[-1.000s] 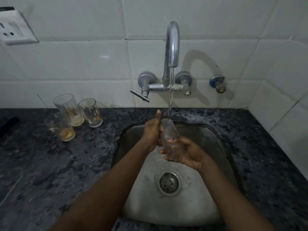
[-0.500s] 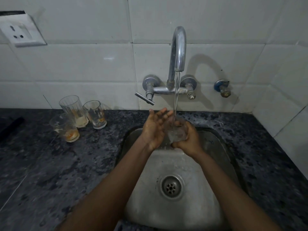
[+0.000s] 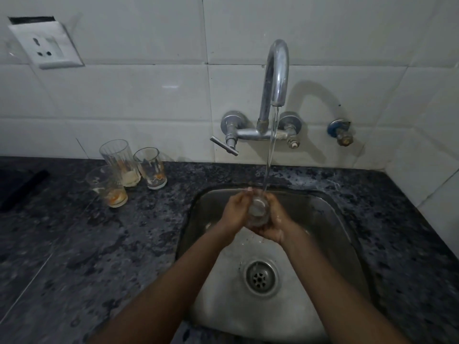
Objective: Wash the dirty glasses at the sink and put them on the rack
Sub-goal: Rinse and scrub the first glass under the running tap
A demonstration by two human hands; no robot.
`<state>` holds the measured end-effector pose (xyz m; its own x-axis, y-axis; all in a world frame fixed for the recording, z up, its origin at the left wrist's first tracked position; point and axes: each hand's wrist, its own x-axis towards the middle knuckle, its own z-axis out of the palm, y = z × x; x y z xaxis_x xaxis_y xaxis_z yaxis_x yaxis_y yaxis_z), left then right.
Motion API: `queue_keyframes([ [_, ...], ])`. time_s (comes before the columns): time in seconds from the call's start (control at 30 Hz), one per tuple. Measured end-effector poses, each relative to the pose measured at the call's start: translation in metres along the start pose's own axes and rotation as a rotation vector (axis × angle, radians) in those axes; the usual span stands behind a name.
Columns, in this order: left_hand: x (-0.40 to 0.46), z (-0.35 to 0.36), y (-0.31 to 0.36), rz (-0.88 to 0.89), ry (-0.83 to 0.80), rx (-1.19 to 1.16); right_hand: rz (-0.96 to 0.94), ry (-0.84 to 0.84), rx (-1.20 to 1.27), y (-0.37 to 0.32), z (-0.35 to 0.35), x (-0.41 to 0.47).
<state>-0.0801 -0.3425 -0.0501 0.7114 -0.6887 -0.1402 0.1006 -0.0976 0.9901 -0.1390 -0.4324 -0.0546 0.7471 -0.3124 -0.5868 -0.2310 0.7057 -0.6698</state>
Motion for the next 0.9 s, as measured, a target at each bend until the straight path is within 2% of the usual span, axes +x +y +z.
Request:
queue_keyframes([
  [0.13,-0.007,0.004,-0.021,0.286,-0.039,0.237,0.067,0.004,0.168,-0.005,-0.003,0.009],
  [0.23,-0.005,0.007,-0.023,0.317,-0.056,0.316,0.076,0.007,0.202,-0.002,-0.009,0.013],
  [0.33,-0.004,0.017,-0.020,0.340,0.009,0.230,0.002,0.003,0.196,-0.006,-0.009,0.008],
  [0.4,-0.003,0.024,-0.017,0.350,0.092,0.135,-0.119,0.072,0.082,-0.013,-0.004,0.005],
  [0.47,-0.002,0.031,-0.013,0.277,0.111,-0.045,-0.289,0.197,-0.073,-0.017,-0.002,0.006],
  [0.53,0.002,0.033,-0.005,0.089,0.135,-0.256,-0.475,0.288,-0.301,-0.021,-0.004,-0.003],
  [0.6,0.009,0.025,0.003,-0.071,0.128,-0.373,-0.725,0.304,-0.652,-0.019,-0.007,-0.017],
  [0.7,0.013,0.003,0.019,-0.069,0.143,-0.326,-1.027,0.213,-1.033,-0.011,-0.016,-0.025],
  [0.8,0.024,-0.020,0.041,0.081,0.324,-0.197,-1.096,0.223,-1.220,-0.006,-0.022,-0.025],
  [0.9,0.040,-0.029,0.067,0.188,0.479,0.136,-1.086,0.282,-1.242,-0.004,-0.017,-0.024],
])
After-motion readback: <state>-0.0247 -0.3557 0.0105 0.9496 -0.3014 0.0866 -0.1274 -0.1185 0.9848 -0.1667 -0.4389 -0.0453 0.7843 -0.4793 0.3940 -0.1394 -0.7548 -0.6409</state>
